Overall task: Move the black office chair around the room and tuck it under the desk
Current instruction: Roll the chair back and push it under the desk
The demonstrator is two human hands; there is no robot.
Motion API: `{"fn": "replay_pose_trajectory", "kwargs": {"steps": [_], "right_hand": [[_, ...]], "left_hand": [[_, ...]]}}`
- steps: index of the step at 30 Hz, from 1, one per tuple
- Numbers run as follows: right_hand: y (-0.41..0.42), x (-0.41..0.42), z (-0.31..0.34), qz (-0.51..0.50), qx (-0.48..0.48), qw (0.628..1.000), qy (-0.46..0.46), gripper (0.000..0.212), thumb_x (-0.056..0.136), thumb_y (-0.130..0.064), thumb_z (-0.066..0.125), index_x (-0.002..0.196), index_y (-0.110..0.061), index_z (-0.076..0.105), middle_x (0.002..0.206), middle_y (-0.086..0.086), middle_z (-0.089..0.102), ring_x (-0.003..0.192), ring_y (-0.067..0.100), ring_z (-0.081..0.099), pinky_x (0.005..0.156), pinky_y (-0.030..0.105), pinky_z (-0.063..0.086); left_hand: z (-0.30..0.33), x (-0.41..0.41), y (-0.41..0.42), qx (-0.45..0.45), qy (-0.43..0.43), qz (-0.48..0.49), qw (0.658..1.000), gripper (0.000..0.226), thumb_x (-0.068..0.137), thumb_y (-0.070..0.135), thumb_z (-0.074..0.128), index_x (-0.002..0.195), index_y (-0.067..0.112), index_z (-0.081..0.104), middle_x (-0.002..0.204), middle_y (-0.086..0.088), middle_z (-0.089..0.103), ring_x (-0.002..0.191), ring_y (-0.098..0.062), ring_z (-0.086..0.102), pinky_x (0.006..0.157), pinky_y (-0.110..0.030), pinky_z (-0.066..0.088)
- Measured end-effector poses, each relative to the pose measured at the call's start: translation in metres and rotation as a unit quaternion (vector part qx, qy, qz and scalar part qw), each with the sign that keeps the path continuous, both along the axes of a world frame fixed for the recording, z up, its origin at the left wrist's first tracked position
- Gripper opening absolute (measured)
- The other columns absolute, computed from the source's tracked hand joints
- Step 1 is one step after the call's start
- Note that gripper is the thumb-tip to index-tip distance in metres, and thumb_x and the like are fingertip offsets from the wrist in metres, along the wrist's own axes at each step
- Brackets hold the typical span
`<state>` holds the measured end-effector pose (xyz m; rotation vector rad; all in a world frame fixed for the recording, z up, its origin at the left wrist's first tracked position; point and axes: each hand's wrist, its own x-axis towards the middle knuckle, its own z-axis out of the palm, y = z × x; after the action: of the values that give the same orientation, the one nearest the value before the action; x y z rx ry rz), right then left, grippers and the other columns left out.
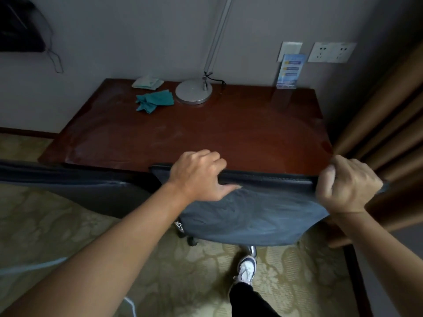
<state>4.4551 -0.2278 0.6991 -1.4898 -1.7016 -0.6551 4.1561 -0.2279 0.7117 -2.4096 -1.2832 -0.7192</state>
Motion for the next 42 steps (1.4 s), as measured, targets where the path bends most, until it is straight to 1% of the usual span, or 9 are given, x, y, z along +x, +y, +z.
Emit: {"fn": "replay_pose_trajectory", "kwargs": {"steps": [2,7,11,17,23,27,32,38,42], "right_hand": [[0.001,0.0,-0.005,-0.017,0.012,1.0,-0.017,0.026,0.08,-0.015,0.043,0.055,-0.014,0.035,0.048,0.007,0.038,0.043,0.029,0.038,0.047,0.033,0.022],[0.0,0.002,-0.011,-0.01,0.029,1.0,-0.002,0.027,0.081,-0.016,0.042,0.055,-0.015,0.034,0.047,0.004,0.036,0.043,0.025,0.035,0.047,0.033,0.02],[-0.005,0.001,-0.011,-0.006,0.022,1.0,-0.003,0.025,0.08,-0.016,0.042,0.056,-0.015,0.036,0.048,0.004,0.038,0.043,0.026,0.037,0.047,0.033,0.022],[-0.008,-0.001,-0.012,-0.006,0.029,1.0,0.007,0.025,0.079,-0.014,0.044,0.056,-0.016,0.035,0.047,0.003,0.038,0.043,0.024,0.035,0.051,0.029,0.018],[-0.005,0.0,-0.013,-0.009,0.025,1.0,0.014,0.025,0.079,-0.015,0.046,0.055,-0.015,0.037,0.047,0.002,0.038,0.043,0.022,0.034,0.049,0.029,0.018],[-0.007,0.001,-0.011,0.007,0.008,1.0,-0.002,0.024,0.081,-0.017,0.046,0.058,-0.016,0.038,0.05,0.005,0.042,0.046,0.026,0.038,0.049,0.034,0.023],[-0.015,0.001,-0.01,0.009,-0.027,1.0,0.003,0.026,0.083,-0.017,0.047,0.058,-0.015,0.04,0.051,0.005,0.043,0.048,0.027,0.04,0.051,0.036,0.026],[-0.033,0.003,-0.002,0.018,-0.086,0.996,0.028,0.025,0.08,-0.015,0.051,0.057,-0.014,0.04,0.051,0.006,0.044,0.049,0.028,0.04,0.052,0.037,0.028],[-0.048,0.007,0.001,0.029,-0.125,0.991,0.041,0.022,0.078,-0.016,0.051,0.059,-0.014,0.041,0.053,0.008,0.047,0.052,0.031,0.042,0.055,0.038,0.029]], "left_hand": [[-0.003,-0.003,0.01,0.006,0.003,-0.009,1.0,0.059,0.07,0.07,0.071,0.061,0.012,0.066,0.058,-0.002,0.058,0.055,-0.023,0.061,0.045,-0.03,0.048],[-0.013,-0.005,0.011,0.01,0.005,-0.016,1.0,0.063,0.074,0.073,0.063,0.06,0.012,0.063,0.058,0.0,0.056,0.054,-0.021,0.057,0.045,-0.029,0.044],[-0.009,-0.005,0.004,-0.018,0.001,0.001,1.0,0.061,0.071,0.074,0.065,0.062,0.014,0.063,0.06,0.001,0.056,0.057,-0.021,0.057,0.047,-0.028,0.042],[-0.006,-0.002,0.002,-0.052,0.014,0.027,0.998,0.062,0.066,0.077,0.066,0.067,0.015,0.064,0.064,0.004,0.057,0.062,-0.021,0.059,0.049,-0.031,0.048],[-0.005,0.0,0.002,-0.064,0.023,0.046,0.997,0.061,0.067,0.079,0.065,0.065,0.018,0.062,0.065,0.006,0.056,0.063,-0.019,0.058,0.05,-0.03,0.047],[-0.003,0.0,-0.001,-0.088,0.029,0.063,0.994,0.06,0.066,0.08,0.061,0.067,0.02,0.06,0.067,0.007,0.055,0.066,-0.018,0.057,0.052,-0.03,0.046],[0.003,0.004,-0.013,-0.167,0.045,0.097,0.98,0.061,0.065,0.083,0.055,0.071,0.022,0.055,0.073,0.01,0.048,0.073,-0.015,0.05,0.058,-0.031,0.046],[0.011,0.017,-0.042,-0.239,0.025,0.175,0.955,0.057,0.062,0.079,0.064,0.081,0.026,0.055,0.082,0.01,0.048,0.086,-0.013,0.047,0.067,-0.029,0.035],[0.011,0.026,-0.061,-0.272,0.005,0.197,0.942,0.062,0.063,0.081,0.065,0.092,0.026,0.058,0.09,0.009,0.05,0.093,-0.015,0.048,0.079,-0.029,0.039]]}}
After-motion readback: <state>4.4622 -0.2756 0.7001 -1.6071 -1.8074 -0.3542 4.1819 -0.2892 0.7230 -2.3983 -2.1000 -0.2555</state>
